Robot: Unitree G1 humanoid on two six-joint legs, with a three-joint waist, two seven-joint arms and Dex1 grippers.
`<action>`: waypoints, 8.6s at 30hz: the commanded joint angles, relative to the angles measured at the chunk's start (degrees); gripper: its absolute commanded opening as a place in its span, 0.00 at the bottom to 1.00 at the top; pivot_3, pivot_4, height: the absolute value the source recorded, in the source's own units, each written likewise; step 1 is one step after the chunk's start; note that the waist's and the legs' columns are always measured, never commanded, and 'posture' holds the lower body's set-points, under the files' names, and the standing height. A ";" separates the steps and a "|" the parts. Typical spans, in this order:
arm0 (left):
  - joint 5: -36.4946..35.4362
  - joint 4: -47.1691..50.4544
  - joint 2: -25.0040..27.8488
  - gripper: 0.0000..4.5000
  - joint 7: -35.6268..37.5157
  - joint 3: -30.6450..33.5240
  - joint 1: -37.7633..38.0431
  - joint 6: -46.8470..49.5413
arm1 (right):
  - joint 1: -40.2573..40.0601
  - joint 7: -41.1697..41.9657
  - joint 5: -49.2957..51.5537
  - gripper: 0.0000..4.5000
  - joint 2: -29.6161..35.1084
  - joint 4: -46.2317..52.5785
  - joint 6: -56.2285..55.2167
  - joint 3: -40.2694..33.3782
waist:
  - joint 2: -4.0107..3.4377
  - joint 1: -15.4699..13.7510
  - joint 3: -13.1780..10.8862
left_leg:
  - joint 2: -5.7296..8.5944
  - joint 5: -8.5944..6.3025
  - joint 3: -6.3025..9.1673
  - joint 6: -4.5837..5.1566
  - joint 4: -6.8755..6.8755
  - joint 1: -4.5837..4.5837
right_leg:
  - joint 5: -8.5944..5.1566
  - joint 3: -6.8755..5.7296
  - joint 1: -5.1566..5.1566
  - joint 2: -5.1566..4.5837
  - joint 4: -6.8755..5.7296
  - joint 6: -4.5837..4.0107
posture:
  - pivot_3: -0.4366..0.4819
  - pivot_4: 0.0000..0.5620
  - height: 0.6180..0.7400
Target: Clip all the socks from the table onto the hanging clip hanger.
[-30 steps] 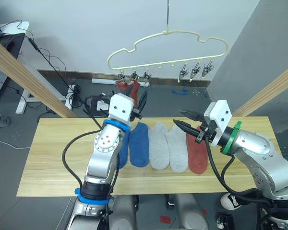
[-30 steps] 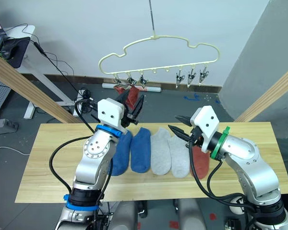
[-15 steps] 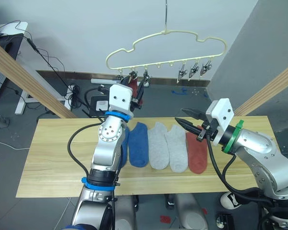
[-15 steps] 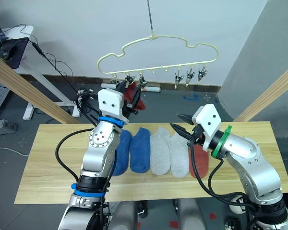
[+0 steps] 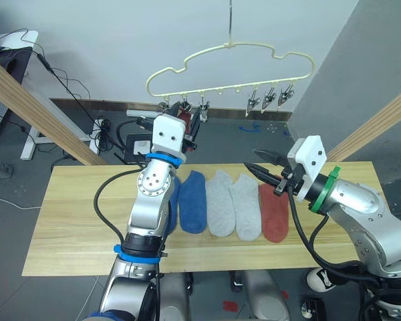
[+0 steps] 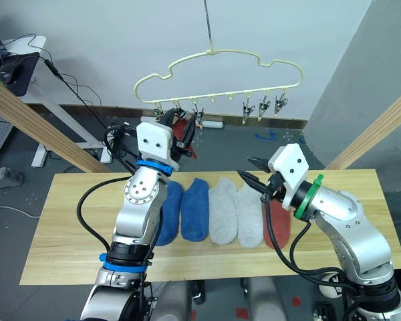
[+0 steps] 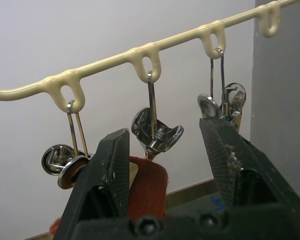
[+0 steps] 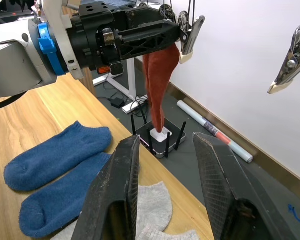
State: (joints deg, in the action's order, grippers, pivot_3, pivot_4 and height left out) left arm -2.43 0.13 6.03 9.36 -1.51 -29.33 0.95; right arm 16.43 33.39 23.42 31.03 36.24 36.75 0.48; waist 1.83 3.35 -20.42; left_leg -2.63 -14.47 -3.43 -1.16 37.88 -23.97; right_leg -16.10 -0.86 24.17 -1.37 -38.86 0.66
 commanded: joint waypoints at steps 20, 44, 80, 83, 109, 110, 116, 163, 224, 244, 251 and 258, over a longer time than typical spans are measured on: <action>1.75 4.65 0.02 0.55 -1.20 -0.55 1.82 0.21 | 0.33 0.66 2.64 0.38 0.04 1.98 -1.37 -1.30 | 0.00 -0.04 0.00 | 0.00 0.00 0.00 0.01 0.01 0.00 | 0.00 0.00 0.00 0.00 0.00 0.01 | 0.29 0.66 1.00; 4.21 1.70 -3.15 0.55 -6.17 -0.77 -0.58 -0.54 | 0.64 0.35 4.36 0.38 0.36 1.52 -2.22 -2.08 | 0.00 -0.01 0.00 | 0.00 0.00 0.00 0.01 0.00 -0.01 | 0.00 0.00 0.00 0.00 0.01 0.00 | 0.29 0.66 1.00; -8.06 6.60 1.23 0.06 4.68 2.52 0.13 8.83 | -7.73 -13.68 -19.66 0.90 -7.09 -38.41 -24.20 3.66 | -0.01 -0.16 -0.01 | -0.02 0.02 -0.09 -0.03 0.03 0.07 | -0.15 0.07 0.00 0.01 -0.06 0.26 | 0.35 0.68 1.00; -9.74 7.44 1.44 0.06 5.82 2.67 -0.01 10.43 | -6.12 -13.53 -18.94 0.90 -8.53 -42.73 -24.87 2.61 | -0.01 -0.26 -0.01 | -0.03 0.02 -0.08 -0.03 0.03 0.08 | -0.14 0.06 -0.01 0.01 -0.08 0.25 | 0.35 0.68 1.00; -27.80 15.11 5.80 0.06 12.28 7.38 -2.48 30.10 | -6.90 -7.72 -21.11 0.00 -8.18 -30.57 -22.50 5.80 | -0.09 -0.75 -0.07 | 0.00 0.02 -0.06 -0.05 0.04 0.10 | 0.00 0.08 -0.04 0.01 -0.07 0.04 | 0.37 0.68 1.00; -28.53 15.35 5.91 0.06 12.01 7.72 -2.72 30.95 | -6.10 -6.92 -22.00 0.00 -7.48 -27.99 -23.02 7.05 | -0.09 -0.62 -0.08 | 0.00 0.02 -0.09 -0.05 0.04 0.08 | -0.03 0.12 -0.01 0.01 -0.08 0.08 | 0.37 0.68 1.00; -32.09 16.80 5.93 0.06 10.97 8.85 -3.11 35.18 | 0.80 -6.84 -24.49 0.00 -11.03 -22.80 -23.11 13.09 | -0.07 -0.46 -0.09 | -0.09 0.11 0.05 -0.19 -0.02 0.12 | -0.15 0.05 0.00 0.13 -0.11 0.30 | 0.37 0.68 1.00; -39.09 16.31 5.67 0.06 4.60 12.47 -5.50 42.02 | 12.09 -15.86 -31.98 0.00 -28.48 -31.98 -32.24 17.89 | -0.07 -1.42 -0.09 | -0.04 0.12 0.04 -0.21 0.04 0.07 | 0.02 -0.01 0.00 0.01 -0.09 -0.01 | 0.36 0.64 1.00; -40.84 19.93 4.73 0.33 -0.11 11.57 -1.63 43.99 | 18.68 -20.53 -31.94 0.00 -35.73 -38.12 -31.54 15.87 | -0.07 -0.99 -0.09 | -0.04 0.12 0.05 -0.20 0.06 0.06 | 0.04 -0.02 0.00 0.01 -0.12 -0.03 | 0.36 0.62 1.00; -38.28 21.46 12.07 0.61 6.26 10.37 1.49 41.56 | 16.13 -18.30 -29.82 0.12 -34.97 -36.58 -28.92 15.69 | -0.07 -0.94 -0.08 | -0.05 0.12 0.06 -0.21 0.06 0.07 | 0.04 -0.03 0.00 0.01 -0.12 -0.03 | 0.37 0.62 1.00; -37.36 21.50 13.67 0.61 7.84 10.58 2.79 40.84 | 14.71 -17.09 -30.31 0.48 -32.96 -33.66 -26.07 15.87 | -0.07 -0.94 -0.08 | -0.05 0.12 0.06 -0.20 0.06 0.07 | 0.04 -0.03 0.01 0.01 -0.14 -0.04 | 0.37 0.62 1.00; -35.28 22.53 16.27 0.61 11.48 9.74 4.24 38.70 | 11.10 -14.66 -29.74 0.48 -29.14 -27.06 -22.33 15.43 | -0.07 -1.01 -0.08 | -0.05 0.11 0.06 -0.20 0.04 0.06 | 0.04 -0.03 0.01 0.01 -0.12 -0.04 | 0.38 0.62 1.00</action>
State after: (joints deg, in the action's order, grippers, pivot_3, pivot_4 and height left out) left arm -38.00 19.96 21.55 19.28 8.42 -25.47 41.31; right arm 27.96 17.94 -7.19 1.83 4.77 14.02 15.85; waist 1.76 2.34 -20.51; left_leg -2.68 -14.36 -3.38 -1.36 37.92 -23.91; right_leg -16.05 -0.88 24.18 -1.37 -38.98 0.63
